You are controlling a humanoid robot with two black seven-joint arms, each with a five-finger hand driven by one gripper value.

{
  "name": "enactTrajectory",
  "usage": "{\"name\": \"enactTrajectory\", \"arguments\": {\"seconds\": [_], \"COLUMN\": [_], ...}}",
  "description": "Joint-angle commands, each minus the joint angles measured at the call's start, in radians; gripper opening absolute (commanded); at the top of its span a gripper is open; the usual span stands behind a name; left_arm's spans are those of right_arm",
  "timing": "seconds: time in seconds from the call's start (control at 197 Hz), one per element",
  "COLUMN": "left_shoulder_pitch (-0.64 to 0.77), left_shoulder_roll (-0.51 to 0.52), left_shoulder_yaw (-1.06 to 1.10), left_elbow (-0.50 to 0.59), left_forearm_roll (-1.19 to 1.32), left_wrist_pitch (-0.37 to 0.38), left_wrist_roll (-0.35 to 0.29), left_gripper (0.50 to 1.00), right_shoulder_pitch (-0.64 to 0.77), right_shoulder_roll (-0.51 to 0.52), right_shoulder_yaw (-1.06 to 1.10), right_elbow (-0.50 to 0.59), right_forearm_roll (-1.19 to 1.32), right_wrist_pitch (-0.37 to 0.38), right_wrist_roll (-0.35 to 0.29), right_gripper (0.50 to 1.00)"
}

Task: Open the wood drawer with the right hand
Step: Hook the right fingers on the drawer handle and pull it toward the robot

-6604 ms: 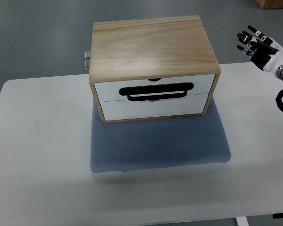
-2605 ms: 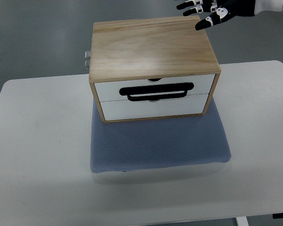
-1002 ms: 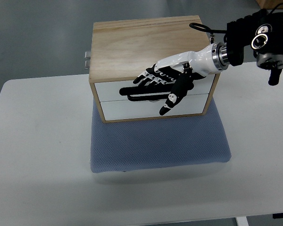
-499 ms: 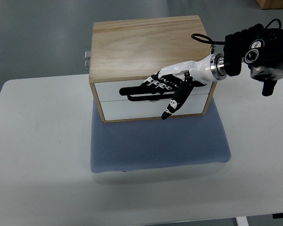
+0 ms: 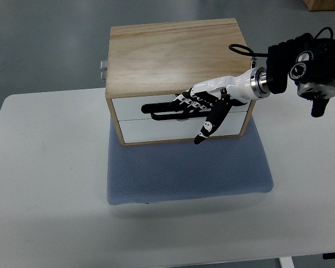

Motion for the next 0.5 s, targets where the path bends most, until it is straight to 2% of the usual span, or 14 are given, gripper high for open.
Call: {"name": "enactTrajectory", "arguments": {"seconds": [0.0,0.494], "left_shoulder_pitch": [0.0,0.0], "left_shoulder_roll": [0.0,0.0], "left_shoulder_yaw": [0.0,0.0], "left_elbow": [0.0,0.0], "left_forearm_roll": [0.0,0.0], "left_wrist_pitch": [0.0,0.0], "left_wrist_roll": [0.0,0.0], "left_gripper": [1.0,1.0], "right_shoulder_pitch": [0.0,0.002], "right_shoulder_roll": [-0.002,-0.015], "right_shoulder_yaw": [0.0,-0.008], "right_elbow": [0.0,0.002], "right_forearm_roll": [0.0,-0.011], "right_wrist_pitch": [0.003,0.076], "right_wrist_roll": [0.0,-0.006], "right_gripper": [0.944,0.946]}}
